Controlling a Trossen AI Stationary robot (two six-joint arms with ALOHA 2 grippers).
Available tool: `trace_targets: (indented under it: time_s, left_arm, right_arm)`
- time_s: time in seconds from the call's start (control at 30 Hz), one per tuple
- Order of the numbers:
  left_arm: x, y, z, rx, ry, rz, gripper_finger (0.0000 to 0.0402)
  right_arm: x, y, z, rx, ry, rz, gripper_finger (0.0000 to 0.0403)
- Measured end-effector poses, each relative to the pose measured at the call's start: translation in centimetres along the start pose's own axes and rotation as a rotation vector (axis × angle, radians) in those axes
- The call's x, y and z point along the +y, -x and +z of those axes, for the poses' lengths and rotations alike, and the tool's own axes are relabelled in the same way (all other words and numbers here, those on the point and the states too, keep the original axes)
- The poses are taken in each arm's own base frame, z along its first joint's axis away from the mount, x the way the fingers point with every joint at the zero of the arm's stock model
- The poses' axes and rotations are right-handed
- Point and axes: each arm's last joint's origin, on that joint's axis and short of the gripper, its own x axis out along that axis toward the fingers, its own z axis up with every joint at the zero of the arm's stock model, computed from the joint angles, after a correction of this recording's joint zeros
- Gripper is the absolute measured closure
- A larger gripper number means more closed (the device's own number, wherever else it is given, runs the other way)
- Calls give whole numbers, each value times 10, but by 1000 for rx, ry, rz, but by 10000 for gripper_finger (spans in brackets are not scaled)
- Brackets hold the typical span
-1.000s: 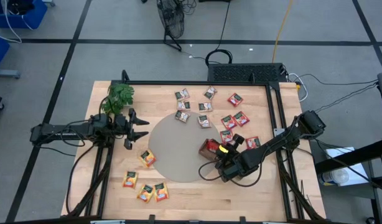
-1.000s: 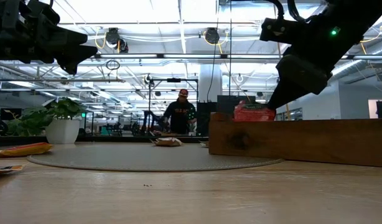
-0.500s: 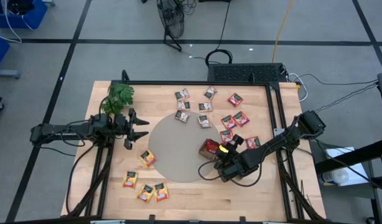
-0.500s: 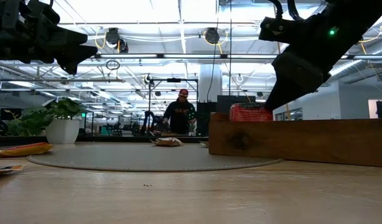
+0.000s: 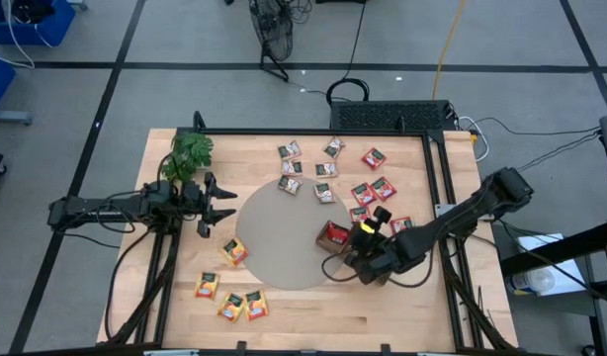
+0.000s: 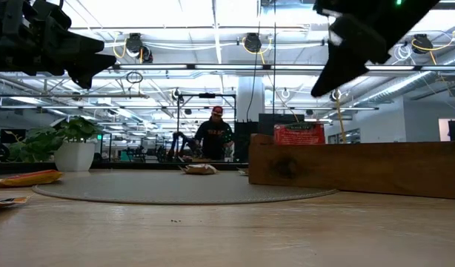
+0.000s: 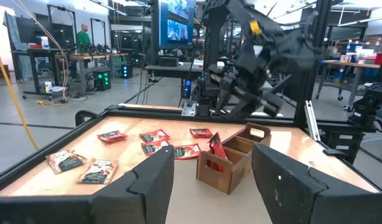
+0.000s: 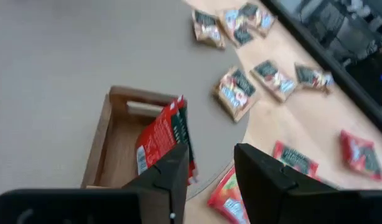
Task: Pick & Place Tea
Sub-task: Put the red tea bag into the left section of the wooden organizer
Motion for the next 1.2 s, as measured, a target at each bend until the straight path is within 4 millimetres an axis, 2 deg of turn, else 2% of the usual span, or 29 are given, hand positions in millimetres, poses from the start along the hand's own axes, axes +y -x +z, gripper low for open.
trace_targets:
  time_s: [0.27,0.33,0.43,0.6,0.77,0.93,1.07,1.2]
  left_arm:
    - [0,0,0,0,0,0,188]
    - [0,0,0,0,0,0,188]
    - [0,0,0,0,0,0,188]
    - [0,0,0,0,0,0,188]
    - [0,0,0,1,0,0,188]
    - [0,0,0,0,0,0,188]
    - [0,0,0,0,0,0,188]
    - [0,0,0,0,0,0,188]
  right_arm:
    - [-27,11,11,-33,76,-7,290]
    - [-44,7,14,46,1,7,286]
    - [-81,-8,16,271,-138,35,279]
    - [-143,-36,-3,475,-280,-50,261]
    - [-191,-67,-36,596,-496,12,244]
    - [-213,-91,-70,594,-676,146,228]
    - [-224,-96,-88,613,-722,116,215]
    - [-231,-97,-96,624,-741,90,208]
